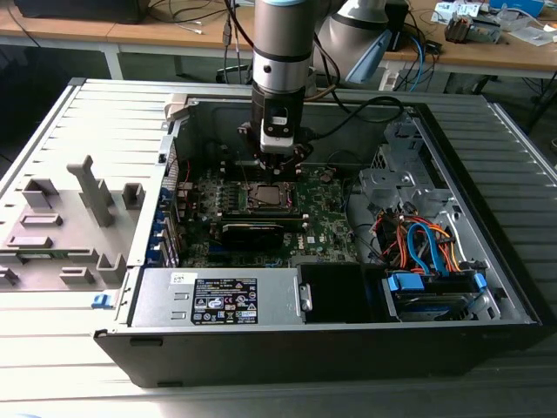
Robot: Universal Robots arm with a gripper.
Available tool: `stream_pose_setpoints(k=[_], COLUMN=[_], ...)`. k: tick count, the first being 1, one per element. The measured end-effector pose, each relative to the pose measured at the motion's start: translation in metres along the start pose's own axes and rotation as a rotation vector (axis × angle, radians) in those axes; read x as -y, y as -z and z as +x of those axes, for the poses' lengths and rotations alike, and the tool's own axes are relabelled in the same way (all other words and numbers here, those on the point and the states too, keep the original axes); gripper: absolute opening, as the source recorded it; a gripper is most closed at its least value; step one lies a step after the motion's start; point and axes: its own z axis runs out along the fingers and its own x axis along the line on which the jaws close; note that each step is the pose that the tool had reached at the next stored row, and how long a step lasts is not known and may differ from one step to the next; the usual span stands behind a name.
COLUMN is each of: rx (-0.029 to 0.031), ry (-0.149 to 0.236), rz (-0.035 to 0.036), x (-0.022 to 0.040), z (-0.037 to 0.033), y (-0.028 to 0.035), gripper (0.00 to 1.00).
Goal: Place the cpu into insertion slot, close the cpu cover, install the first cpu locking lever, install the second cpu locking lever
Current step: 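Install the first cpu locking lever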
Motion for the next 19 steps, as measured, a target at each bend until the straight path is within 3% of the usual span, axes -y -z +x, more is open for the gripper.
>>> stream_pose_setpoints(k=[19], rx=[0.0021], ry=[0.037], rz=[-0.0007], x=[0.0000], z=[0.0000], y=[0.0000], gripper=[0.11])
